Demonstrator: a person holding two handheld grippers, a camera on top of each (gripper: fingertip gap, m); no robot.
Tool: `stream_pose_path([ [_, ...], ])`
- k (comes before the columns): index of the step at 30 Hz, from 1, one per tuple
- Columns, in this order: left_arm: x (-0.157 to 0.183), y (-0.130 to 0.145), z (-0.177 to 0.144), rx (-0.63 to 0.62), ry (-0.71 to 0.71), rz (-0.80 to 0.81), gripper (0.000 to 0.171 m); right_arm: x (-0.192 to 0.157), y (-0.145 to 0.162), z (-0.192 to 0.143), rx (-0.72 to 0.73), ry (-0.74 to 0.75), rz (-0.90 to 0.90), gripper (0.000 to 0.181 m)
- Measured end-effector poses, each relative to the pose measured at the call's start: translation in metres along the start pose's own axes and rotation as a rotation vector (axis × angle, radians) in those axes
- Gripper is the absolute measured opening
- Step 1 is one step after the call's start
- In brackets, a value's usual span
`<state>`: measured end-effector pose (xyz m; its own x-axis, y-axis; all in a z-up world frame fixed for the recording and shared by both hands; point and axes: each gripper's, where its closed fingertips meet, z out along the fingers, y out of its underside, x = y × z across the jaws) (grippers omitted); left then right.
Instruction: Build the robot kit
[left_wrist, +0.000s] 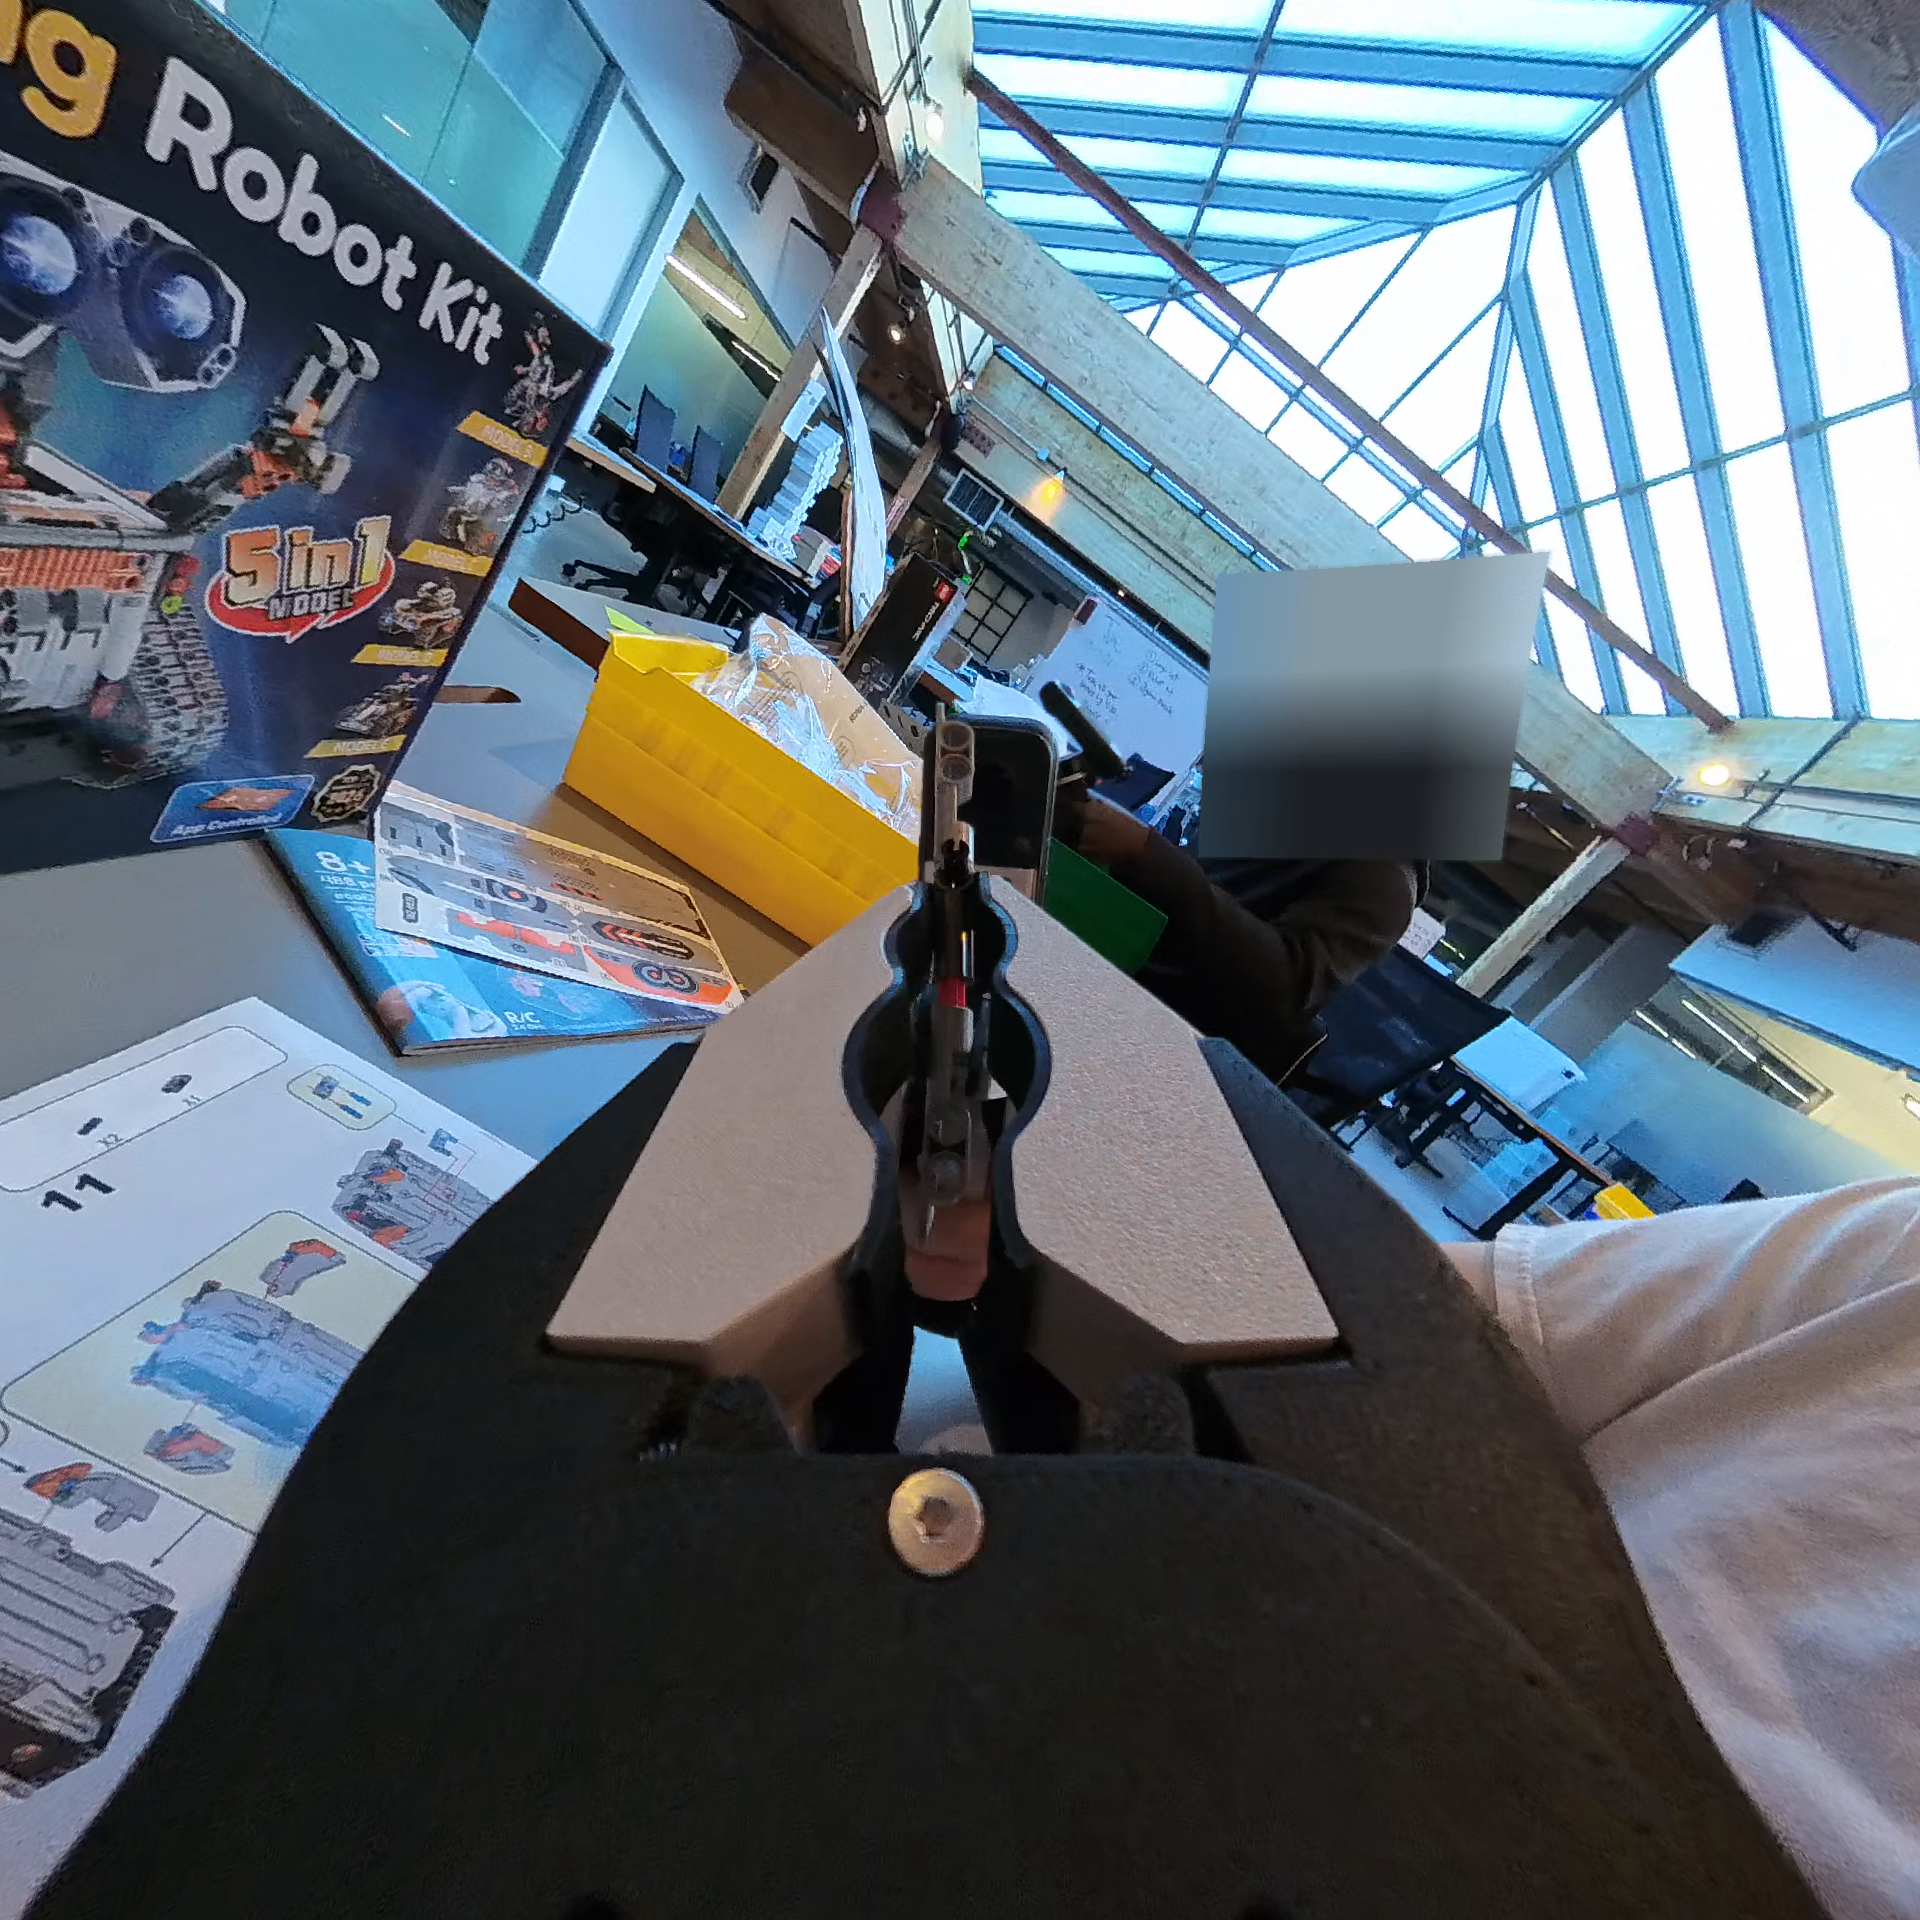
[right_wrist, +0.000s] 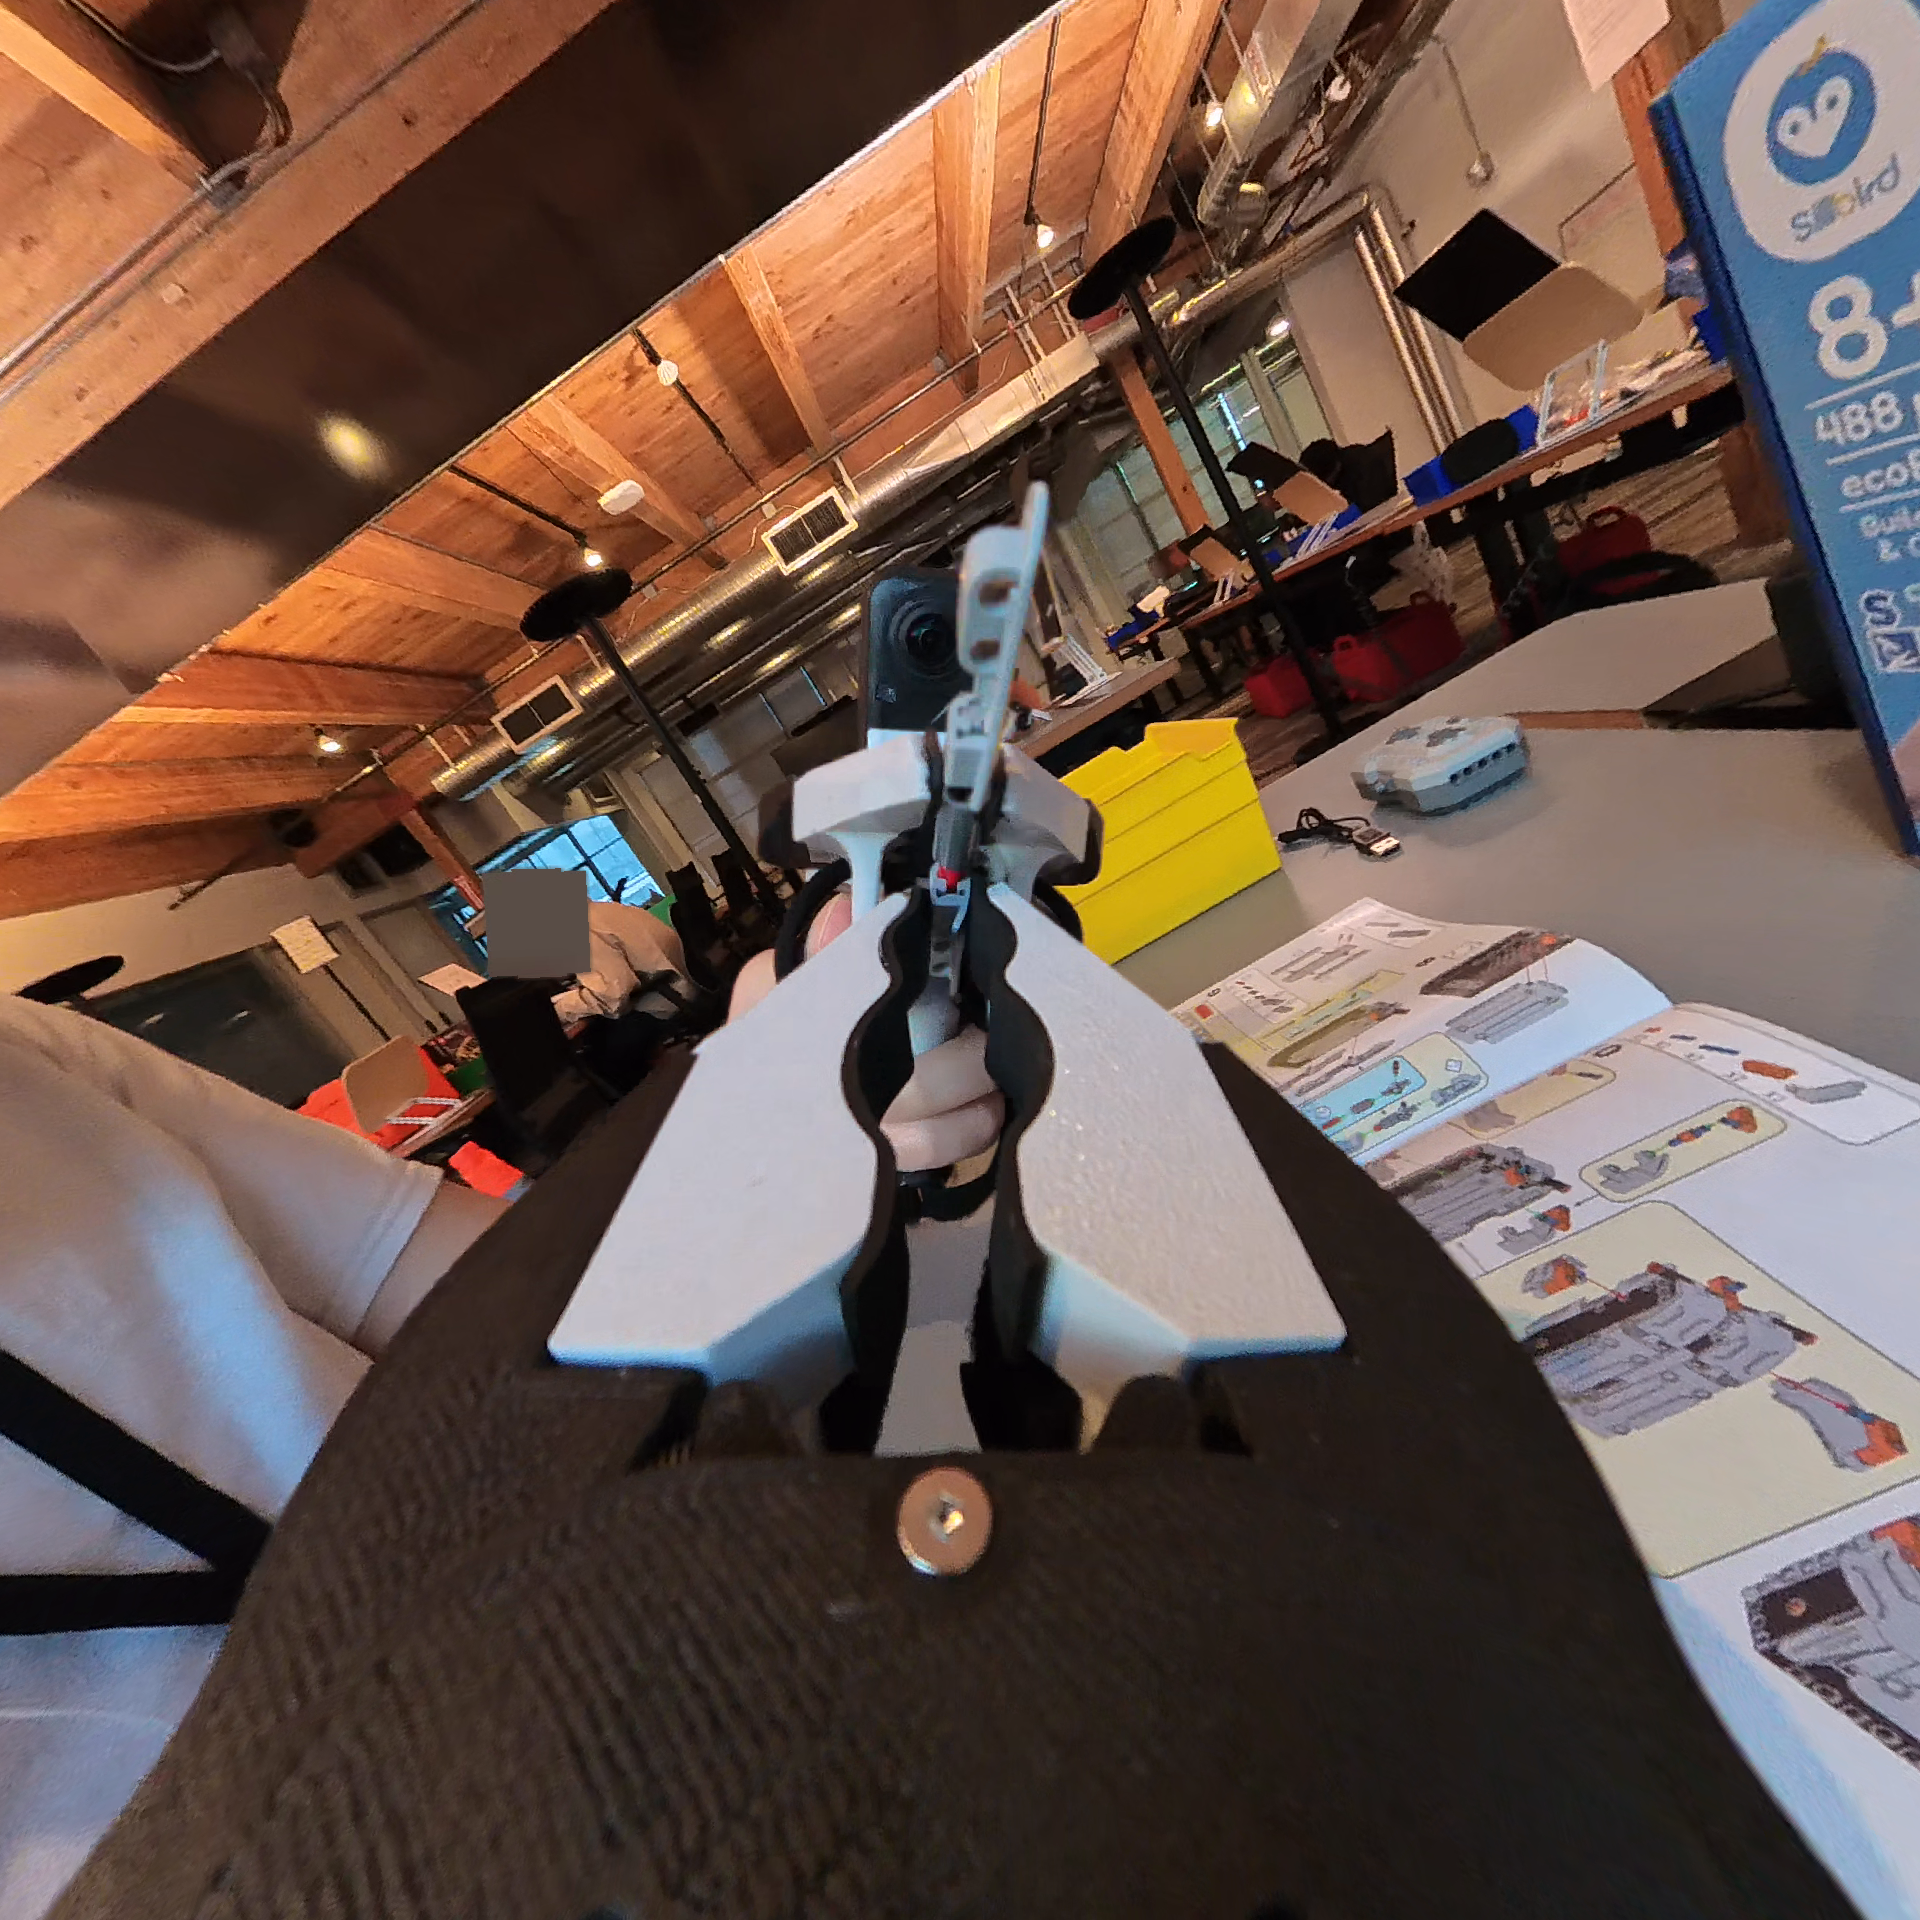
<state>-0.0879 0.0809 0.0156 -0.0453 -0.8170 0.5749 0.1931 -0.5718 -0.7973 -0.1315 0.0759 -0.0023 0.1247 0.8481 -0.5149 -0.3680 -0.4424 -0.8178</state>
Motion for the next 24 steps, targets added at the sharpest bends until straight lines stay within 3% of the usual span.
stream_pose_path([
  [3, -0.003, -0.004, -0.003, 0.008, -0.012, 0.007, 0.005, 0.003, 0.002, 0.000, -0.020, 0.014, 0.019, 0.005],
  [6, -0.008, -0.011, -0.011, 0.013, -0.028, -0.017, 0.038, 0.007, -0.006, -0.006, 0.004, 0.042, 0.003, 0.005],
  [11, -0.007, 0.015, -0.009, -0.157, 0.019, -0.045, 0.030, 0.010, -0.023, -0.017, 0.065, 0.058, 0.000, 0.005],
  [12, -0.006, 0.018, -0.006, -0.168, 0.028, -0.051, 0.027, 0.008, -0.024, -0.018, 0.065, 0.047, -0.004, 0.005],
  [14, -0.003, 0.016, -0.003, -0.126, 0.051, -0.045, 0.006, 0.004, -0.024, -0.017, 0.062, 0.031, -0.010, 0.005],
  [20, 0.005, 0.017, 0.000, -0.148, 0.047, 0.016, 0.005, -0.001, -0.026, -0.021, 0.024, -0.015, -0.018, 0.005],
  [24, 0.016, 0.015, -0.005, -0.176, 0.084, 0.015, 0.004, -0.008, -0.035, -0.035, -0.027, -0.042, -0.049, 0.031],
])
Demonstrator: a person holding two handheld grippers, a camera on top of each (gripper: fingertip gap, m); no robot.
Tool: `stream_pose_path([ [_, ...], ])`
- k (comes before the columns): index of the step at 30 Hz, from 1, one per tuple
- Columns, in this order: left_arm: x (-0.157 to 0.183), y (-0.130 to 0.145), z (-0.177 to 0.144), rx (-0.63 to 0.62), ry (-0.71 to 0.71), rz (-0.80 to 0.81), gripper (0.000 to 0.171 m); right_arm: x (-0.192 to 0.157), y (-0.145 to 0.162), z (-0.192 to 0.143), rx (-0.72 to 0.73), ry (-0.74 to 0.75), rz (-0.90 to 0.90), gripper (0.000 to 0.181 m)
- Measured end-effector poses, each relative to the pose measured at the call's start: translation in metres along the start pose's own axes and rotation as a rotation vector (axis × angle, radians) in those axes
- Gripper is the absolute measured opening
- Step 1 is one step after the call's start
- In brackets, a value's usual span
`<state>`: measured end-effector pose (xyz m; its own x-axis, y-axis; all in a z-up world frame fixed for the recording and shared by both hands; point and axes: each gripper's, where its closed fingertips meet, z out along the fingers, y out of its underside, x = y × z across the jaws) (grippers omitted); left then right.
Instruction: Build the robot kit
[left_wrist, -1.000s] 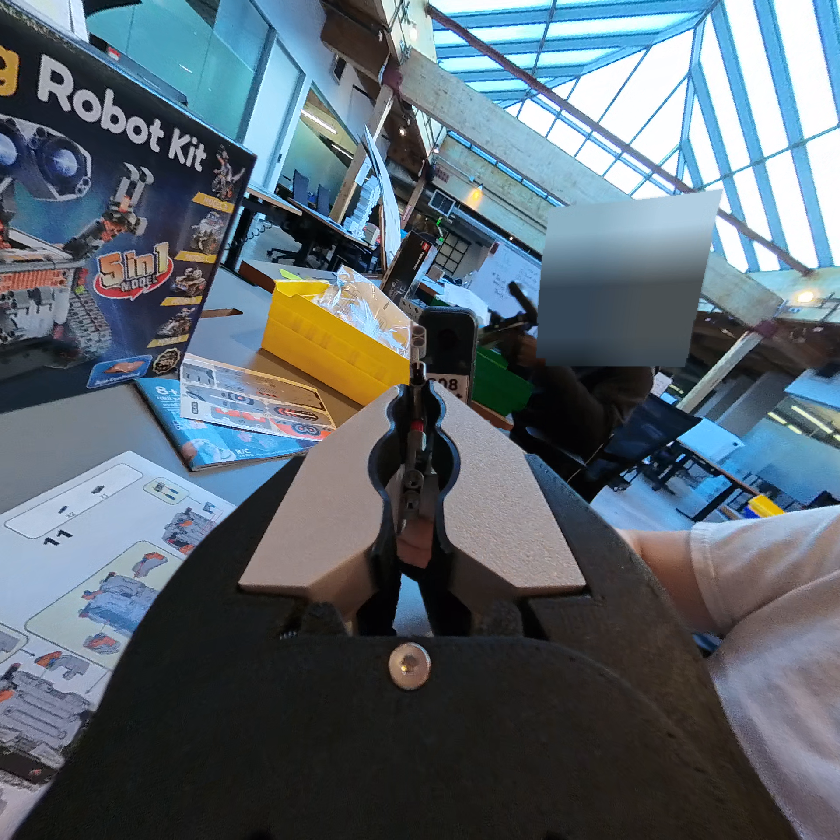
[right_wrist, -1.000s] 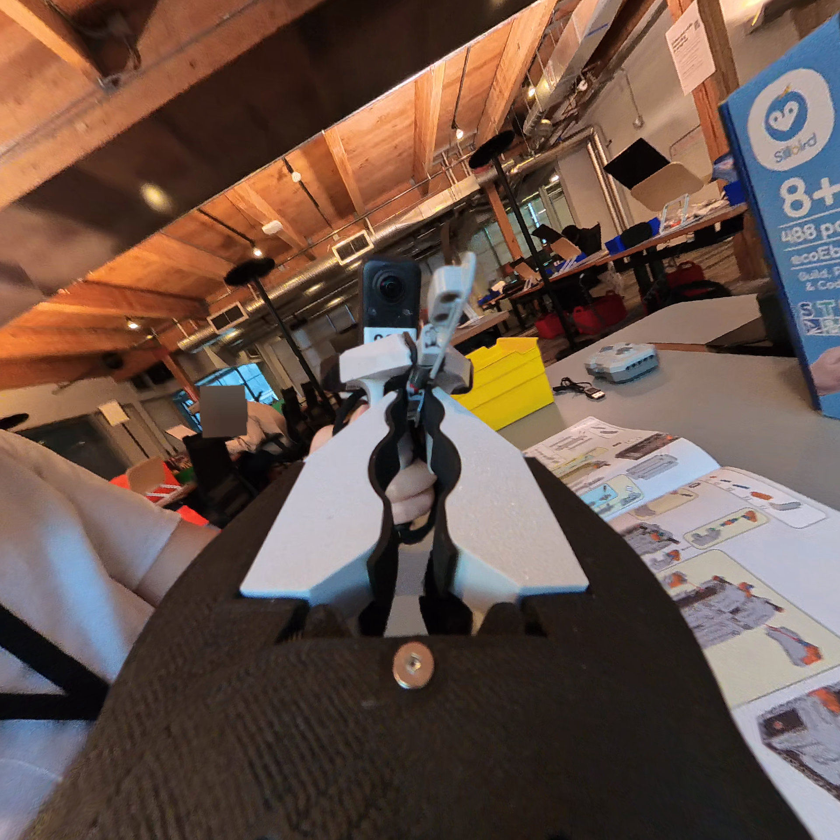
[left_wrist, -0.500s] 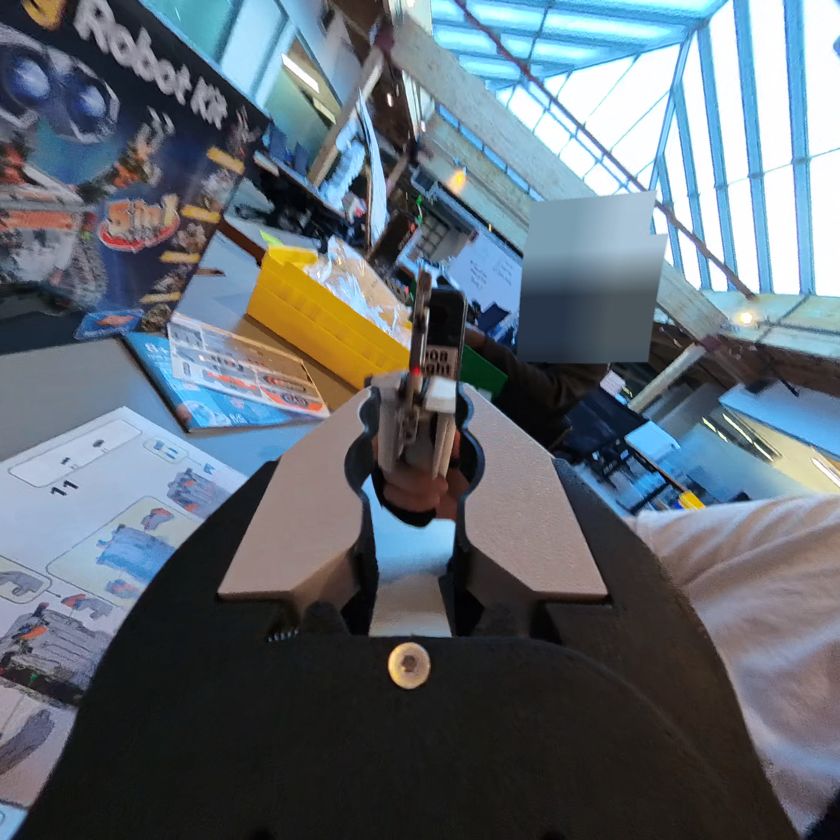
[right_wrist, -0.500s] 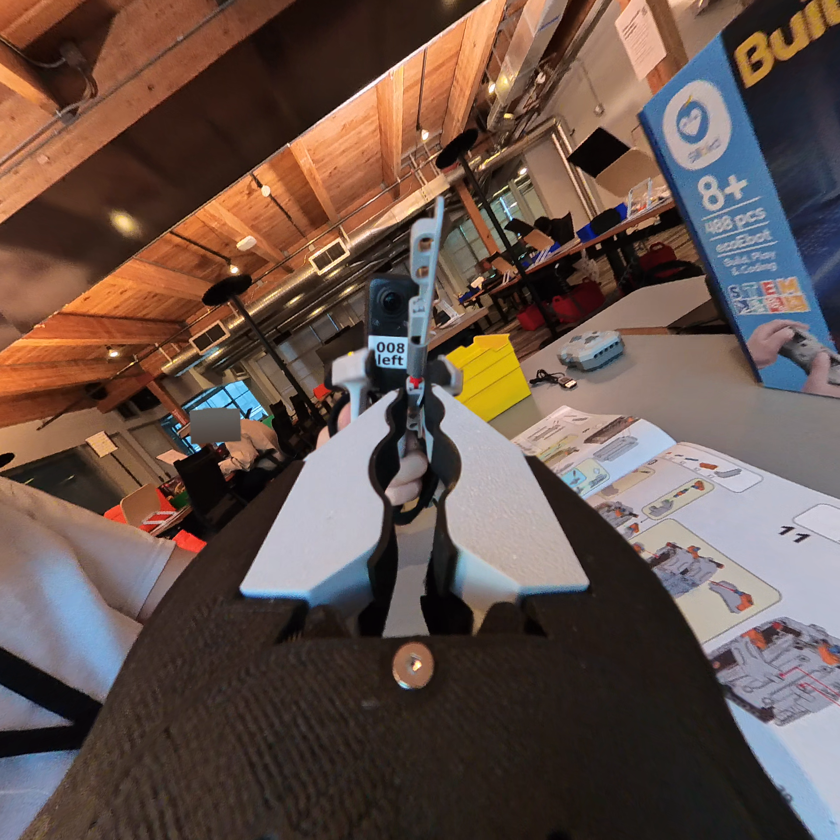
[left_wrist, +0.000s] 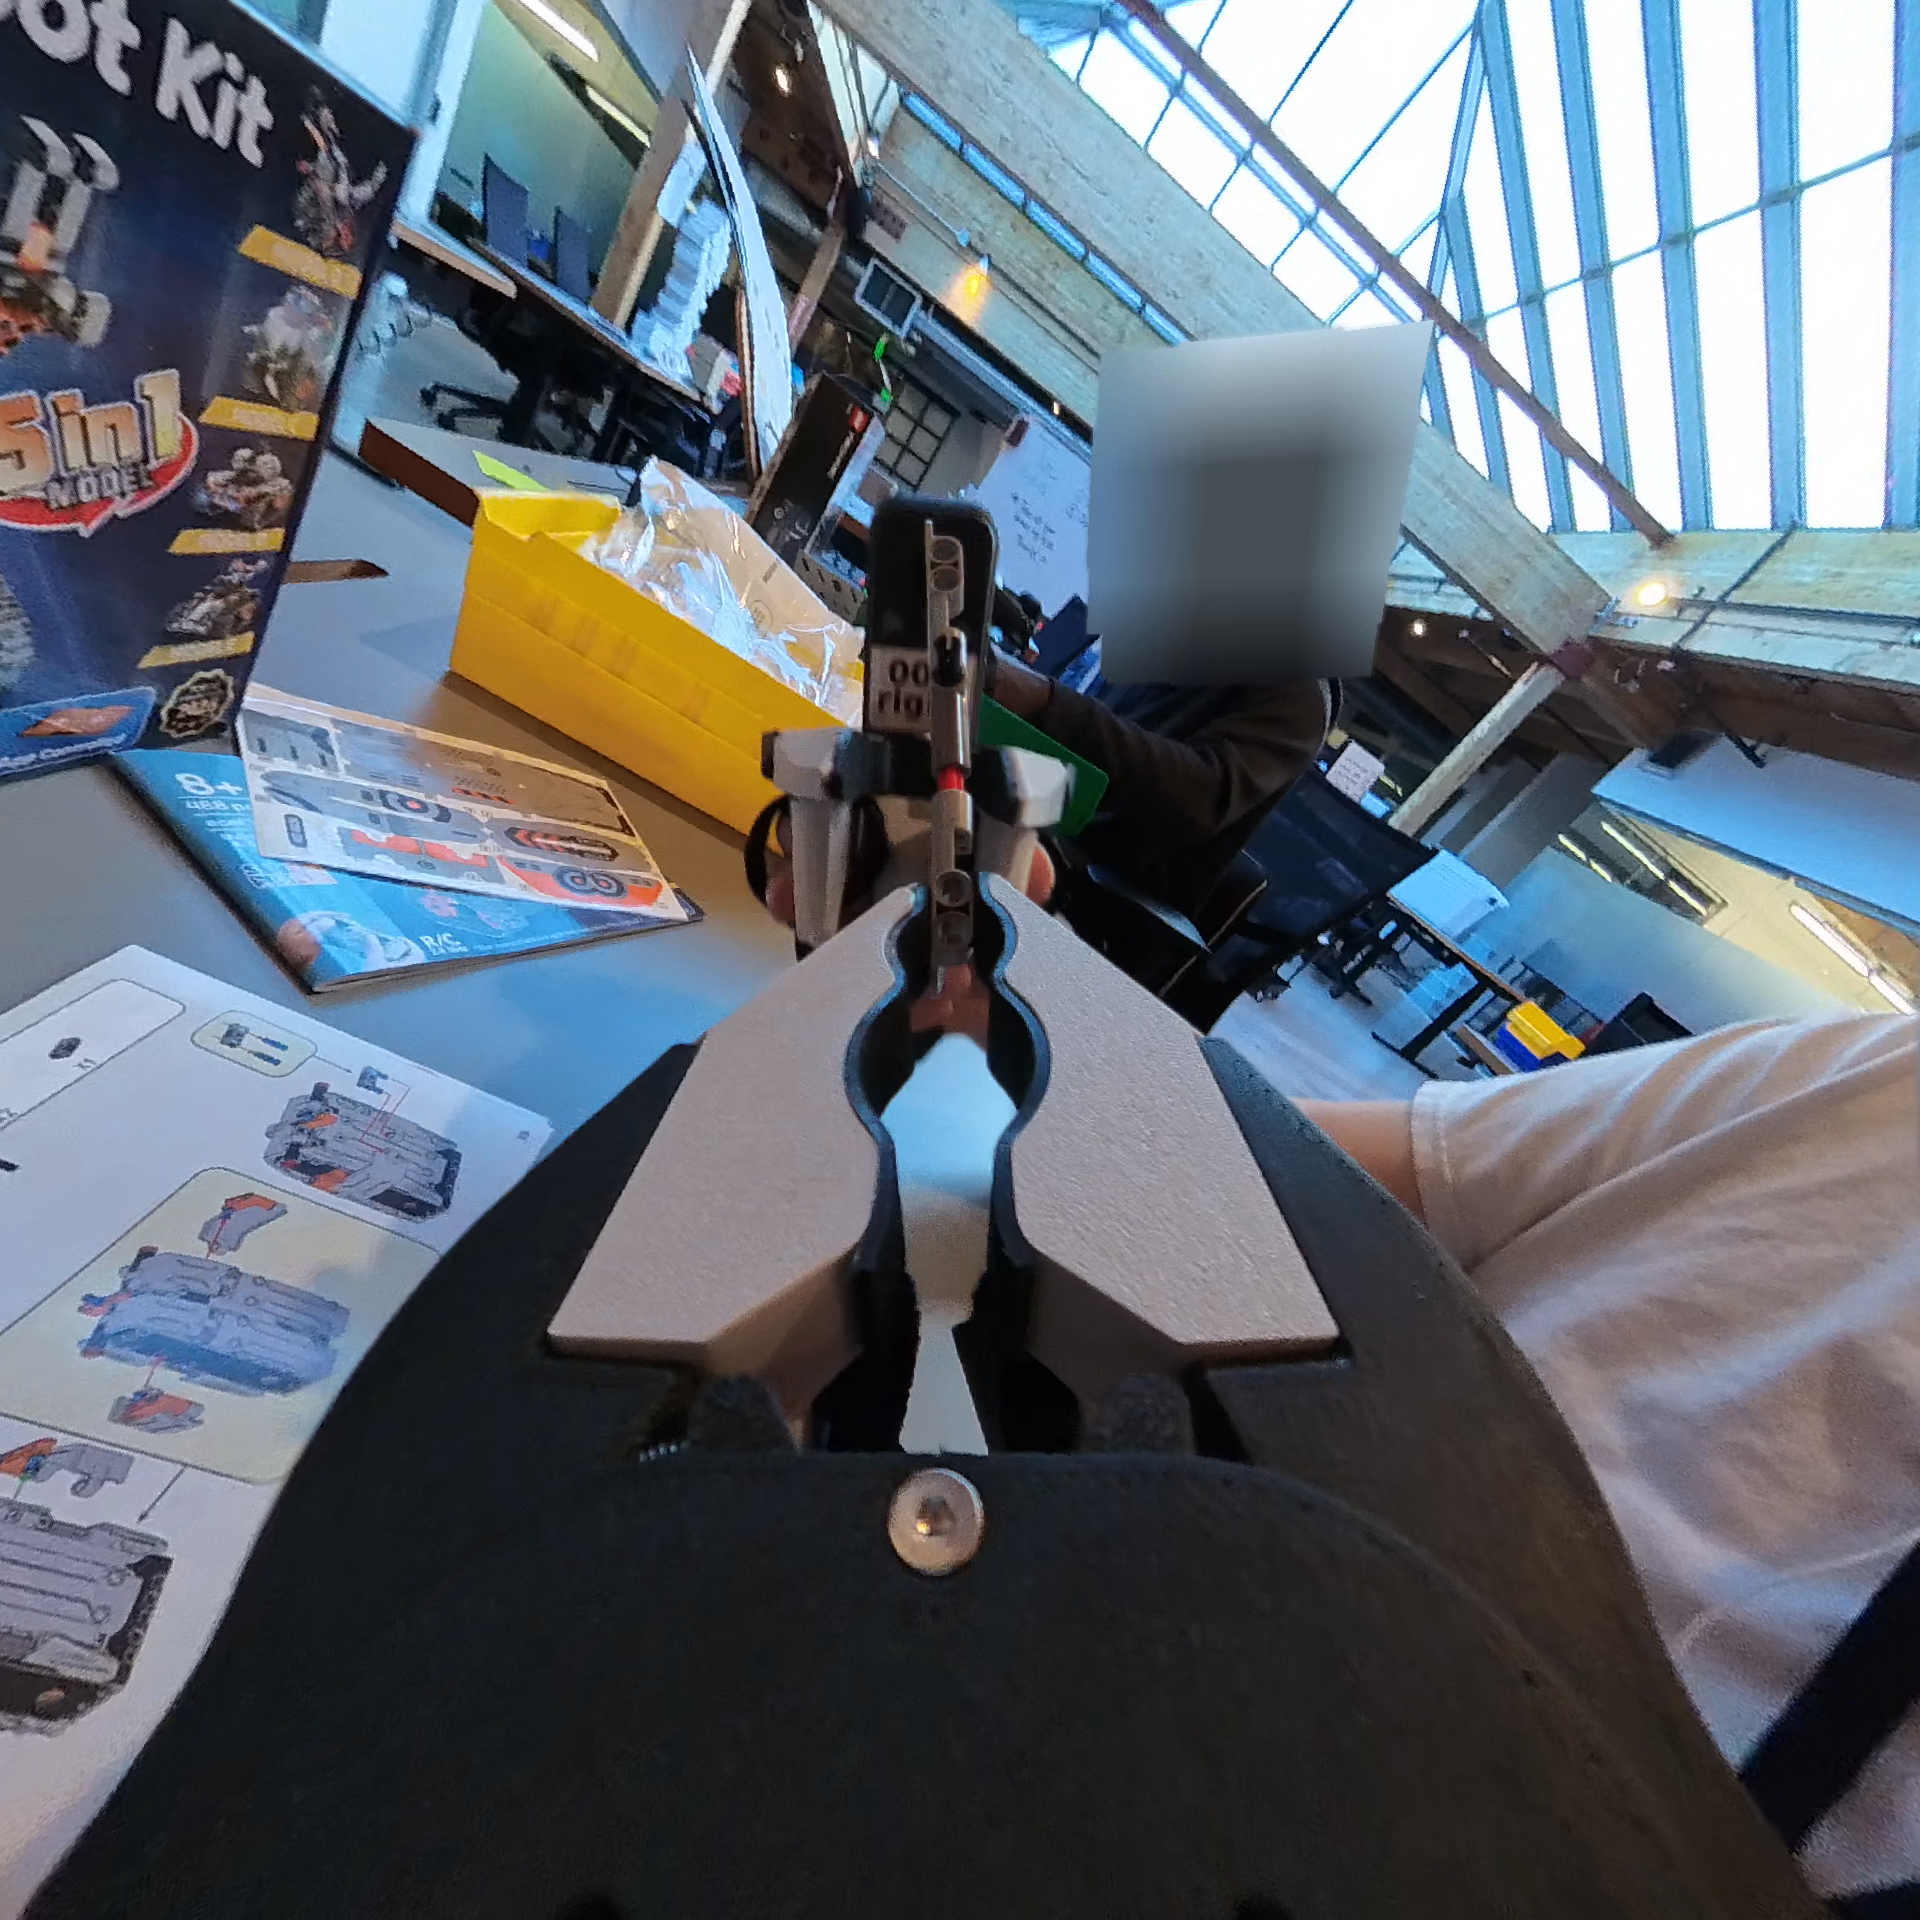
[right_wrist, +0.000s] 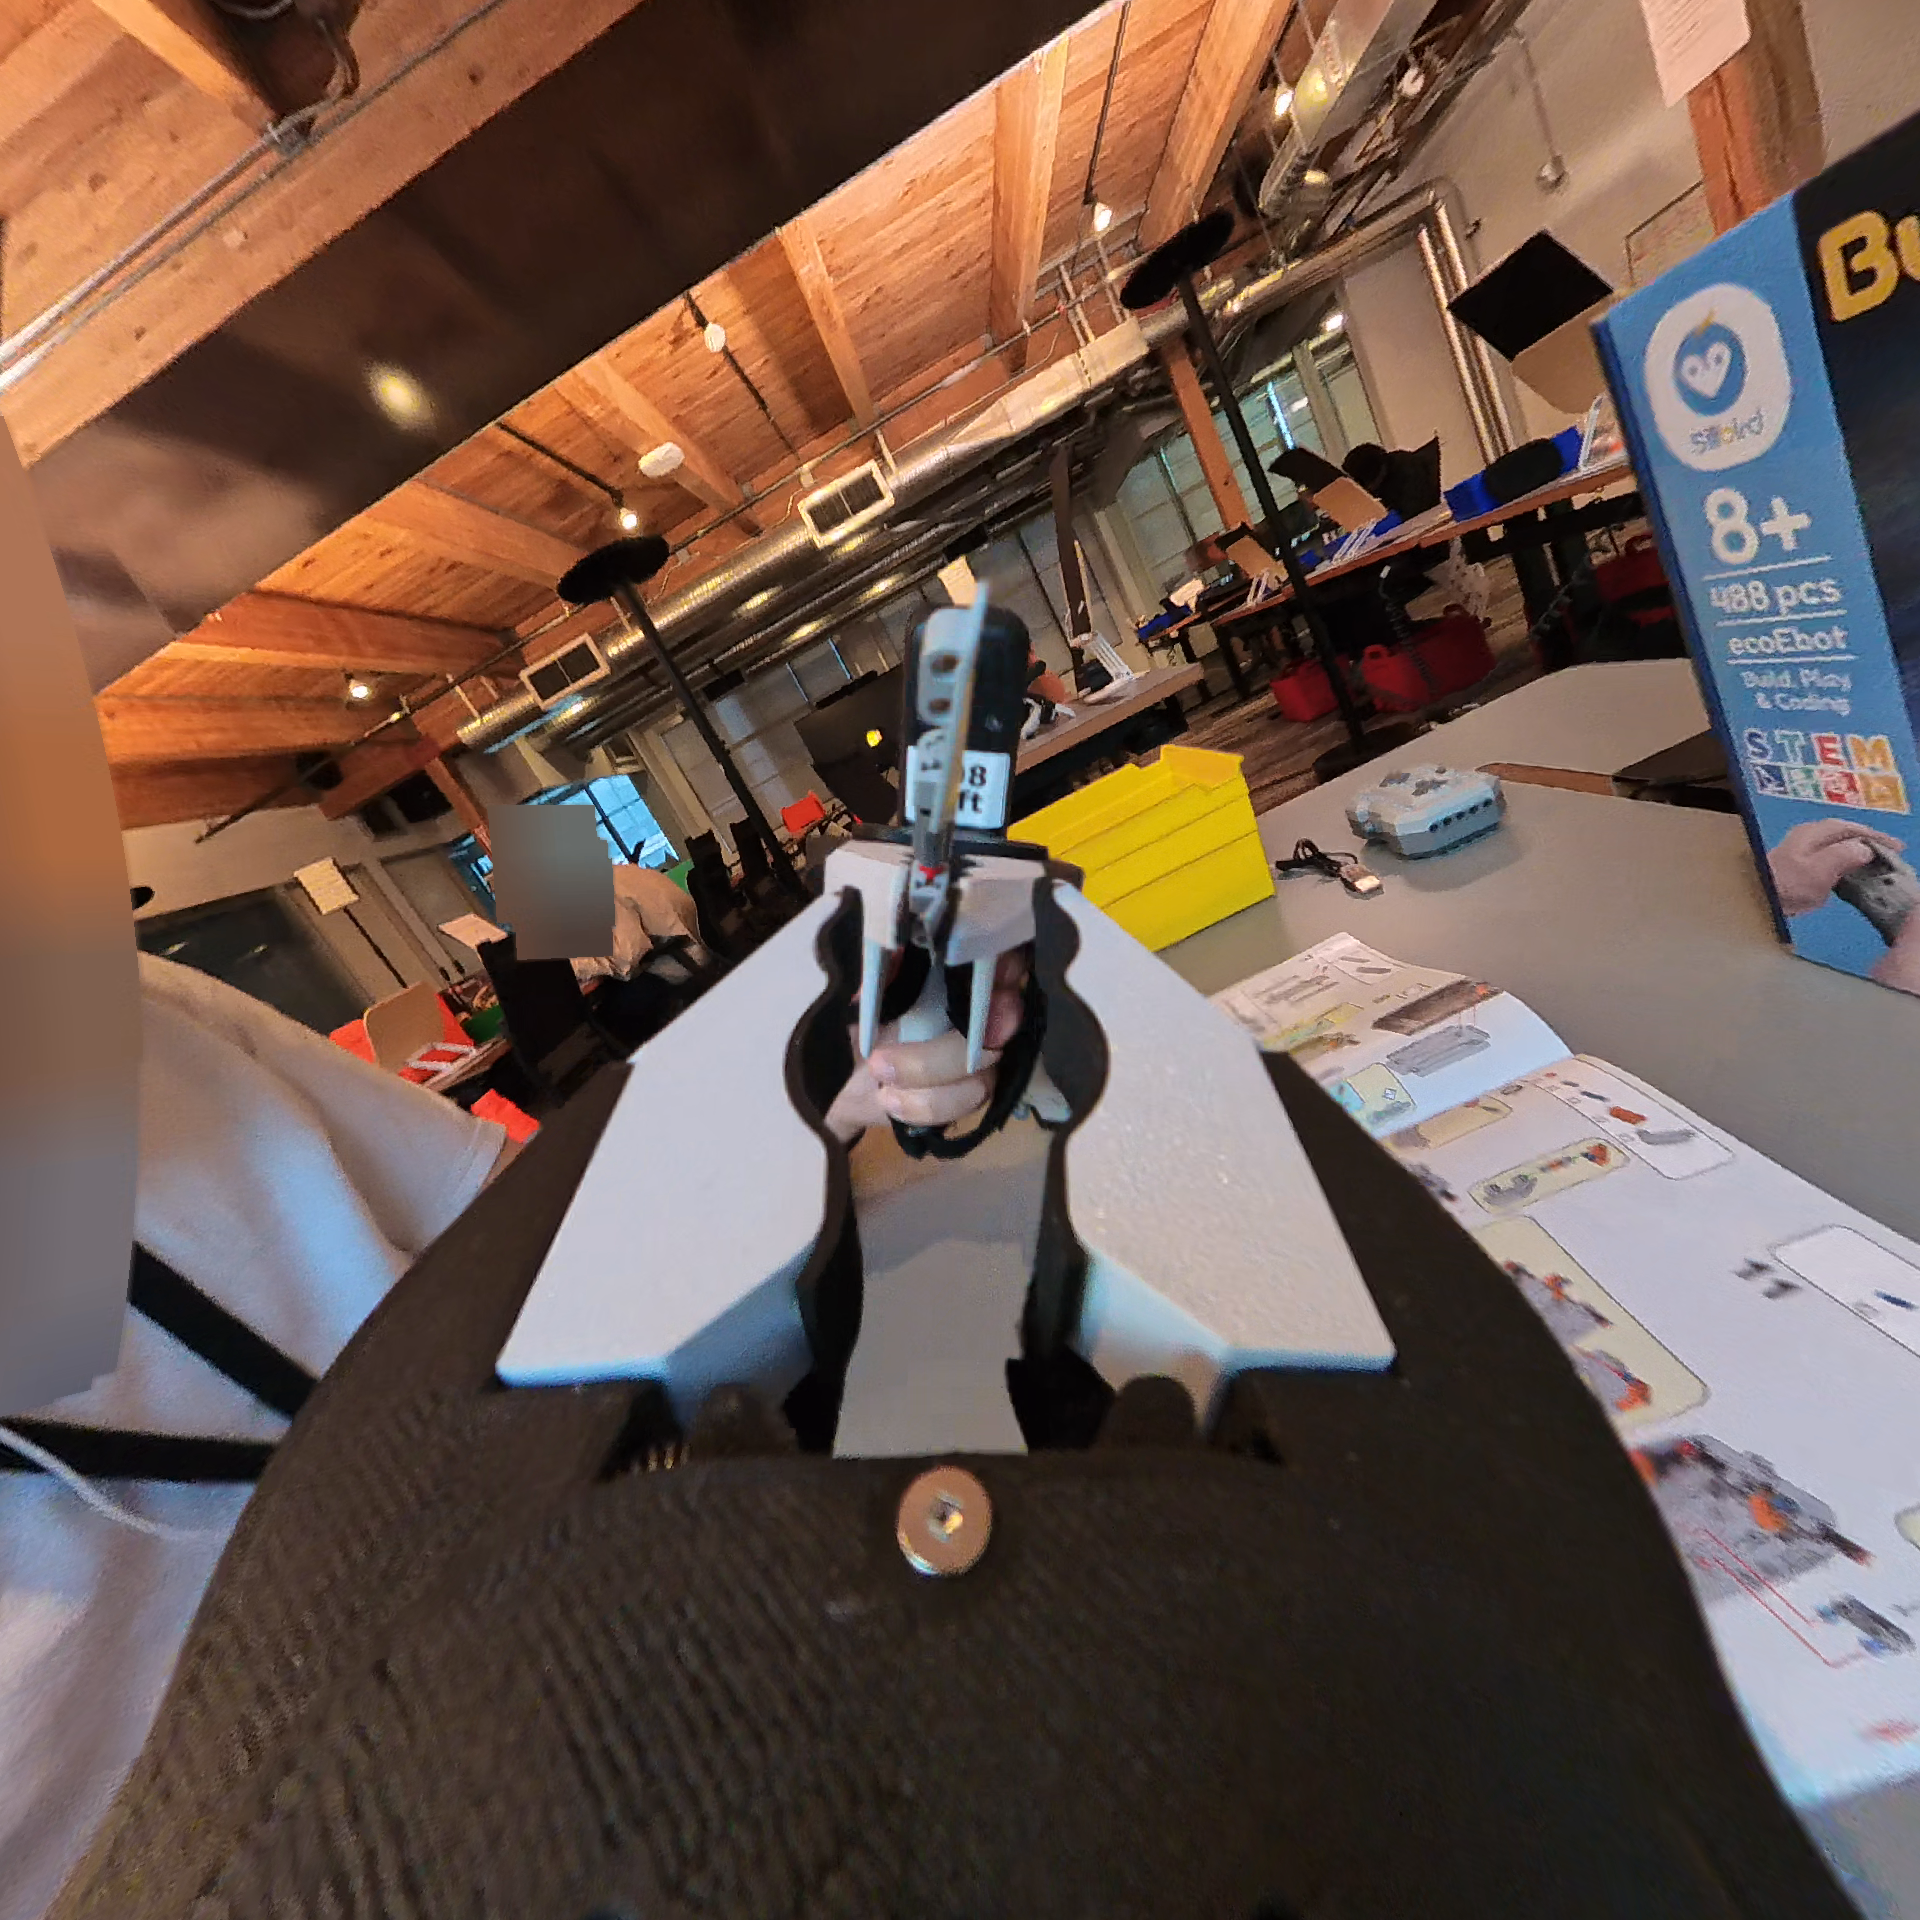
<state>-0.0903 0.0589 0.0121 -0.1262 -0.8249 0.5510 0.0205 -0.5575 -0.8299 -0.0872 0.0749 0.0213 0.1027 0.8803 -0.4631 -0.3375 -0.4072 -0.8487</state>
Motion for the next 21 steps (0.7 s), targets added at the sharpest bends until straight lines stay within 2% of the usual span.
stream_pose_path([
  [4, 0.004, 0.024, 0.000, -0.188, -0.007, 0.025, 0.004, -0.002, 0.001, -0.020, -0.060, 0.000, 0.020, 0.031],
  [9, 0.006, 0.060, 0.004, -0.380, -0.032, 0.070, 0.005, -0.015, 0.042, -0.029, -0.224, -0.011, 0.034, 0.026],
  [11, 0.004, 0.074, 0.004, -0.424, -0.050, 0.079, 0.005, -0.019, 0.063, -0.033, -0.291, -0.003, 0.041, 0.006],
  [15, 0.013, 0.091, 0.001, -0.458, -0.005, 0.038, 0.005, -0.029, 0.078, -0.037, -0.260, 0.002, 0.079, 0.007],
  [17, 0.013, 0.102, -0.002, -0.492, -0.019, 0.060, 0.005, -0.031, 0.088, -0.037, -0.248, 0.001, 0.178, 0.011],
  [18, 0.013, 0.106, -0.002, -0.503, -0.025, 0.067, 0.005, -0.030, 0.092, -0.037, -0.251, 0.007, 0.209, 0.006],
  [21, 0.014, 0.115, -0.004, -0.538, -0.039, 0.089, 0.005, -0.031, 0.100, -0.038, -0.257, 0.009, 0.217, 0.006],
])
